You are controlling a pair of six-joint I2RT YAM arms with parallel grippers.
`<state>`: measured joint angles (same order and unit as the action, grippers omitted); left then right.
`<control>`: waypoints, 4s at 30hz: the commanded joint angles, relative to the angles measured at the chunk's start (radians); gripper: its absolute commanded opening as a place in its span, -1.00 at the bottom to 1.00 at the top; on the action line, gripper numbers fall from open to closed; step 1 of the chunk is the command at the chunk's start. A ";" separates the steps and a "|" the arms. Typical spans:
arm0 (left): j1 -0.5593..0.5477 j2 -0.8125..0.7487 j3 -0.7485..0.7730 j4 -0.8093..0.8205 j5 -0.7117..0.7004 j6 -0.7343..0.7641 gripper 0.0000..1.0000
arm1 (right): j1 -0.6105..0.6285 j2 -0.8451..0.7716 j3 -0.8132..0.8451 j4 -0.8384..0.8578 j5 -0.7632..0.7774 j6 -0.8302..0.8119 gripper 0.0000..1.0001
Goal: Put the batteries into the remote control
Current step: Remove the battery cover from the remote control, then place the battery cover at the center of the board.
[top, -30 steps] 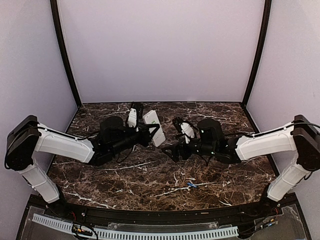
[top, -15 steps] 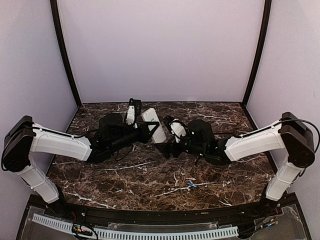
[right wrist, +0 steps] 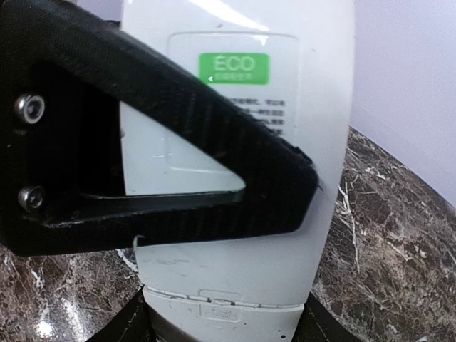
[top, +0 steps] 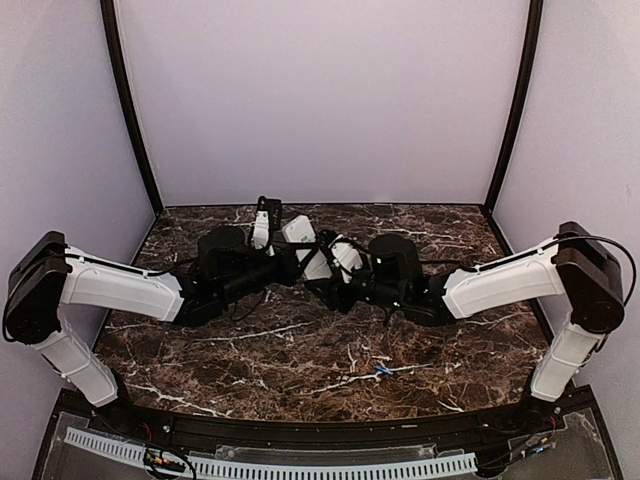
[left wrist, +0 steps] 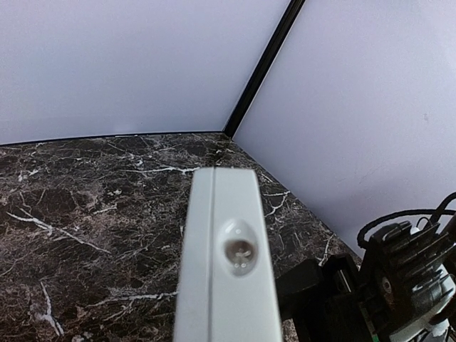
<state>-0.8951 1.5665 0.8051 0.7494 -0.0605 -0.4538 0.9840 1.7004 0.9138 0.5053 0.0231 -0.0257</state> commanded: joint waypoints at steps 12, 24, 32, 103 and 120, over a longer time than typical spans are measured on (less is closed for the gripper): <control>0.007 -0.061 0.025 -0.004 -0.025 0.054 -1.00 | 0.001 -0.034 -0.053 -0.067 -0.008 0.075 -0.06; 0.020 -0.058 0.025 -0.001 -0.015 0.054 -1.00 | 0.000 -0.073 -0.125 -0.107 0.015 0.114 -0.06; 0.019 -0.035 0.007 -0.004 0.031 0.164 -1.00 | -0.001 -0.092 -0.078 -0.233 -0.053 0.098 -0.06; 0.030 -0.148 -0.044 -0.070 -0.025 0.146 -1.00 | -0.299 0.094 0.272 -1.228 -0.127 0.239 0.46; 0.031 -0.141 -0.051 -0.070 -0.014 0.150 -1.00 | -0.281 0.114 0.280 -1.318 -0.166 0.241 0.21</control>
<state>-0.8677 1.4528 0.7635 0.6781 -0.0868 -0.3031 0.6960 1.7985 1.1782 -0.7612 -0.1295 0.2085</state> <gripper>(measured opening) 0.141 0.663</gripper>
